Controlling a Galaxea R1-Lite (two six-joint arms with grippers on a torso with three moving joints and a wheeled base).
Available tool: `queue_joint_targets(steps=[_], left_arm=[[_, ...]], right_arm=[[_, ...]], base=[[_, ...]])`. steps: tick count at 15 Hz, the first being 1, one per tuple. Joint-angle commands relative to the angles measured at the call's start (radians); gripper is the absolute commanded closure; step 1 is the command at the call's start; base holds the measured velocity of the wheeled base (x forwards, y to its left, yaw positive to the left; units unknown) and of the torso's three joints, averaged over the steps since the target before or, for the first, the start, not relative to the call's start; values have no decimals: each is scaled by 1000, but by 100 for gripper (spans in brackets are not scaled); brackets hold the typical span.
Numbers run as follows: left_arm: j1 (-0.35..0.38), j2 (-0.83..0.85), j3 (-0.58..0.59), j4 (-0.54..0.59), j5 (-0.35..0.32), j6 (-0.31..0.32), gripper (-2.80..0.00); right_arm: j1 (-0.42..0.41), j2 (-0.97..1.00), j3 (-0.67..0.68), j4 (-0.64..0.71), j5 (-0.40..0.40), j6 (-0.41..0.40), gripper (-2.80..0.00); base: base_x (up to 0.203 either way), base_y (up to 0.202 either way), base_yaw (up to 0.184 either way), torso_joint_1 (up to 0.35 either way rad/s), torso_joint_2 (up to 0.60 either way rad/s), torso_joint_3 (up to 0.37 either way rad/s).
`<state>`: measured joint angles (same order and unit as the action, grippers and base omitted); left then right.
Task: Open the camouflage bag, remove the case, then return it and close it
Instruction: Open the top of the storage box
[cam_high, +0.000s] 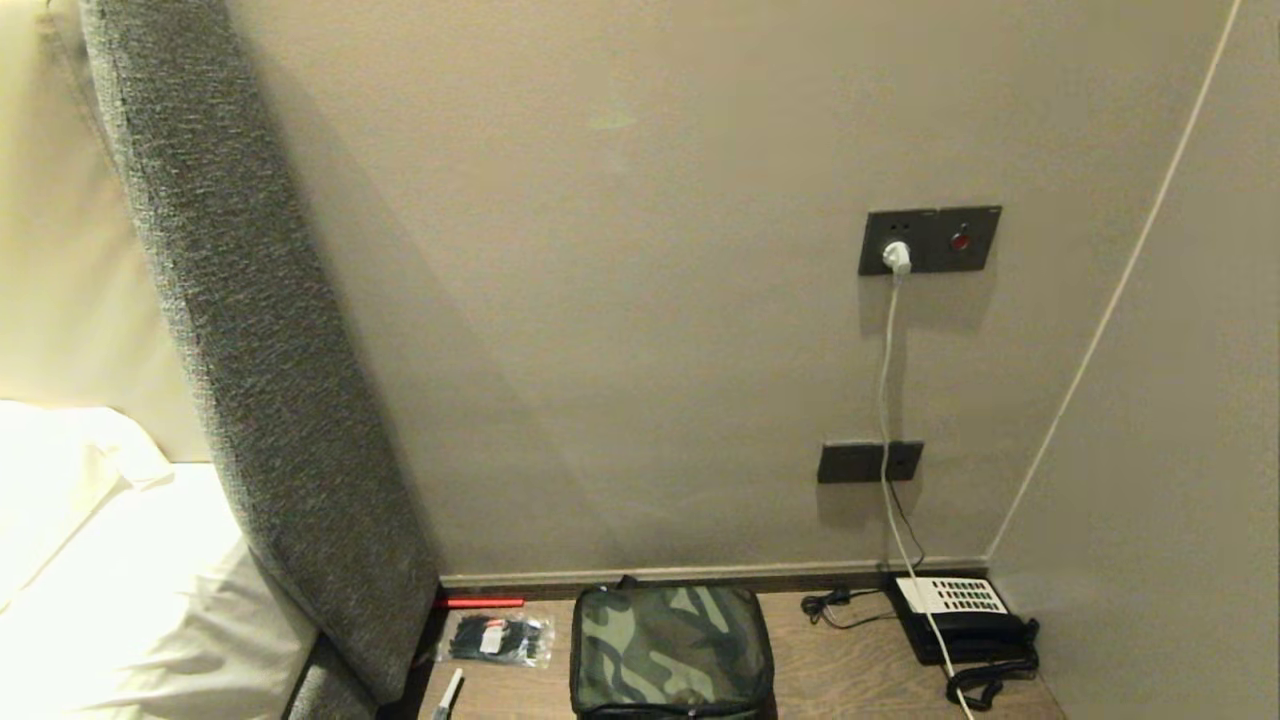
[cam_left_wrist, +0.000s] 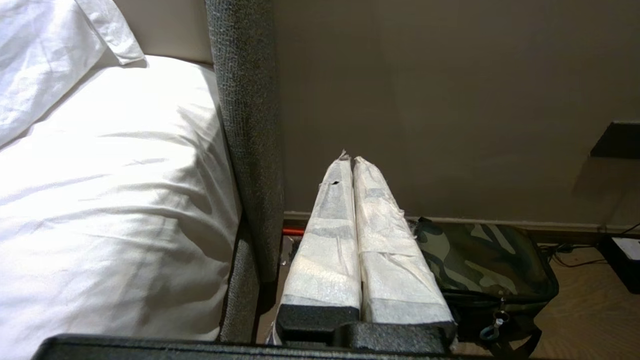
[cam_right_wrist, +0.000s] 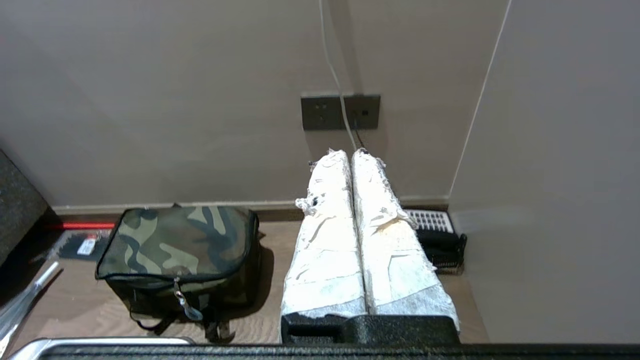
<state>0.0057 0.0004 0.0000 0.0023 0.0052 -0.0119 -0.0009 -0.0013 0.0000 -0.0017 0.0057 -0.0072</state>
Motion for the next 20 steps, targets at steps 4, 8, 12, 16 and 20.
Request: queue_joint_targets(steps=[4,8,12,16,20], left_arm=[[-1,-2,3,-1,1,0,0],[0,-2,3,-1,1,0,0],[0,-1,3,-1,1,0,0],[0,0,3,-1,1,1,0],[0,0,3,-1,1,0,0]], right_arm=[[-1,-3,0,0,0,0,0],[-1,-3,0,0,0,0,0],[-1,-3,0,0,0,0,0],[0,-3,0,-1,0,0,0],[-1,-3,0,-1,0,0,0]], base=[[0,0,0,2,3,-186],[0,0,0,2,1,-198],[0,0,0,4,4,-200],[0,0,0,4,2,-198],[0,0,0,4,2,-202]])
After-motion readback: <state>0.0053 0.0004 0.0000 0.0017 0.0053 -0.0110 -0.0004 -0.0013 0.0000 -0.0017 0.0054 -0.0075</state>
